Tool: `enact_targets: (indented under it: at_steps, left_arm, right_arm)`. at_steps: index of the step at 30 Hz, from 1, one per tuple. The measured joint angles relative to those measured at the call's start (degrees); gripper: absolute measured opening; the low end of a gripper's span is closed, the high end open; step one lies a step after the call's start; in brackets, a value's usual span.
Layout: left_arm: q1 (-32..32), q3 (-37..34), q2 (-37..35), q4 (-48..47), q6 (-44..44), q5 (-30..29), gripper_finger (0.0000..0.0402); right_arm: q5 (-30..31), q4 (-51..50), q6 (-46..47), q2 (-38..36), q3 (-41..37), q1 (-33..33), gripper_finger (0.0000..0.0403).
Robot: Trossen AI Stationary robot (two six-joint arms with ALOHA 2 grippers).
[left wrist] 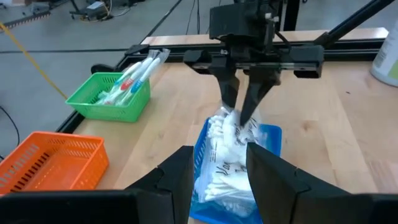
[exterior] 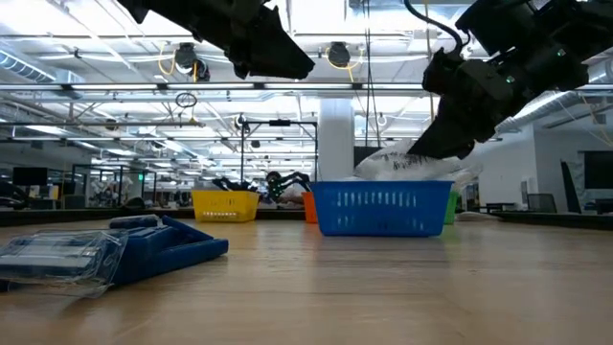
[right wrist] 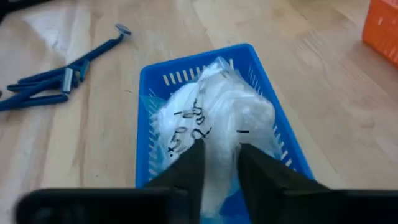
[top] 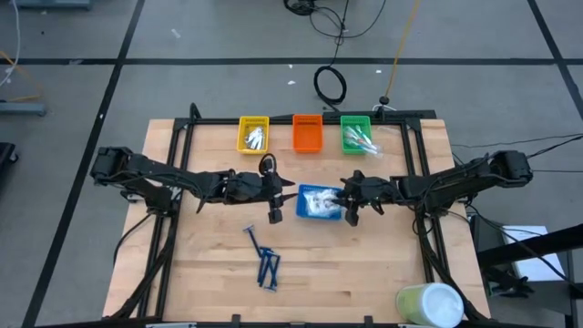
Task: Pick & Place Travel size toiletries
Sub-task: Put the white cotton pack into the blue basket
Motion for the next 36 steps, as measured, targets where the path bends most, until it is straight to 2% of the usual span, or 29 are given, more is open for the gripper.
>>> enact_targets:
  at_steps: [9, 14, 17, 29, 36]
  left_arm:
    - [0.0, 0.0, 0.0, -1.1, -0.8, 0.1, 0.0145]
    - [0.0, 0.0, 0.0, -1.6, -0.9, 0.1, 0.0145]
    - [-0.1, 0.0, 0.0, -1.7, -0.8, 0.1, 0.0145]
    - [-0.1, 0.0, 0.0, -1.7, -2.0, 0.1, 0.0145]
    - [-0.1, 0.0, 0.0, -1.7, -2.1, 0.1, 0.0145]
  right_arm:
    - [-0.1, 7.1, -1.3, 0.0, 0.0, 0.0, 0.0231]
    - [-9.9, 14.6, -0.9, -0.3, 0.0, 0.0, 0.0268]
    - [-12.8, 15.9, -0.9, -0.1, 0.0, 0.0, 0.0271]
    - [-0.3, 11.6, -1.5, 8.6, 0.0, -0.1, 0.0243]
    - [0.4, 12.6, -3.2, 15.8, 0.1, -0.1, 0.0228]
